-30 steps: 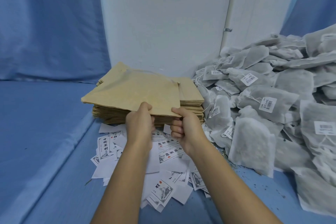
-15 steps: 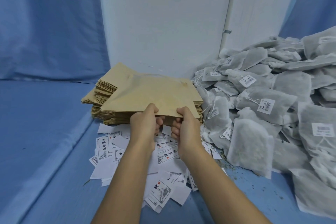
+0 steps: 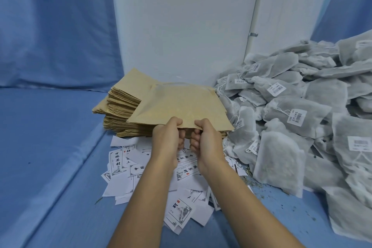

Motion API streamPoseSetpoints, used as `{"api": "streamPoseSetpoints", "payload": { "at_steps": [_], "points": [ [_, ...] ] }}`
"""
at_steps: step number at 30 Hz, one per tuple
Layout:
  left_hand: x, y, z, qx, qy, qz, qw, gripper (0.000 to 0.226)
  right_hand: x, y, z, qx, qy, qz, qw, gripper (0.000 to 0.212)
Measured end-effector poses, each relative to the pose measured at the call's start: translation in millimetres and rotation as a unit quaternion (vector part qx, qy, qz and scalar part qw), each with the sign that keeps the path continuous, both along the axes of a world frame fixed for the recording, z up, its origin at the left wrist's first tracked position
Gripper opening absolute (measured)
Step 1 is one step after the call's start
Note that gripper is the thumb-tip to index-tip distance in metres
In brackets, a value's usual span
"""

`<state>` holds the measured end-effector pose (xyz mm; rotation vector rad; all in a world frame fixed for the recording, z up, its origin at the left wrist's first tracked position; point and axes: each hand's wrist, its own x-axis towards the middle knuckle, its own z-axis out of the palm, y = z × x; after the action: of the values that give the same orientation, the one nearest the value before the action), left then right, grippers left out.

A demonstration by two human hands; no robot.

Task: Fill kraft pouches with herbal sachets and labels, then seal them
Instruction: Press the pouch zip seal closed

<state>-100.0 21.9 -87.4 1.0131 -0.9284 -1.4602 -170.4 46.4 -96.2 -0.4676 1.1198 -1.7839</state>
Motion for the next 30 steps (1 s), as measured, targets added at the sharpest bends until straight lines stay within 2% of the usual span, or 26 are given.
{"api": "streamPoseSetpoints", "payload": {
  "at_steps": [5, 9, 14, 20, 23, 26, 28, 30],
  "points": [
    [7, -6, -3, -0.012, -0.011, 0.103, 0.995, 0.025, 0, 1, 1, 0.003, 0.009, 0.002, 1.000, 0.032],
    [9, -7, -4, -0.014, -0.014, 0.107, 0.994, 0.024, 3, 1, 0, 0.012, 0.025, 0.010, 1.000, 0.031],
    [26, -16, -9, -0.040, -0.046, 0.235, 0.970, 0.024, -2, 4, 1, 0.005, 0.016, 0.015, 1.000, 0.036],
    [39, -23, -9, 0.017, -0.017, 0.291, 0.957, 0.030, 5, 7, -1, 0.011, 0.033, 0.036, 0.999, 0.035],
    [39, -20, -5, 0.019, 0.026, 0.307, 0.951, 0.043, 6, 8, 1, 0.012, 0.028, 0.043, 0.999, 0.034],
    [41, -16, -3, 0.014, 0.078, 0.317, 0.945, 0.044, 10, 9, 1, 0.011, 0.022, 0.051, 0.998, 0.034],
    [41, -15, -3, -0.008, 0.099, 0.323, 0.941, 0.037, 12, 9, 1, 0.012, 0.018, 0.060, 0.998, 0.034],
    [37, -13, -2, -0.035, 0.105, 0.297, 0.948, 0.017, 12, 8, 2, 0.005, 0.010, 0.074, 0.997, 0.033]
  ]
}}
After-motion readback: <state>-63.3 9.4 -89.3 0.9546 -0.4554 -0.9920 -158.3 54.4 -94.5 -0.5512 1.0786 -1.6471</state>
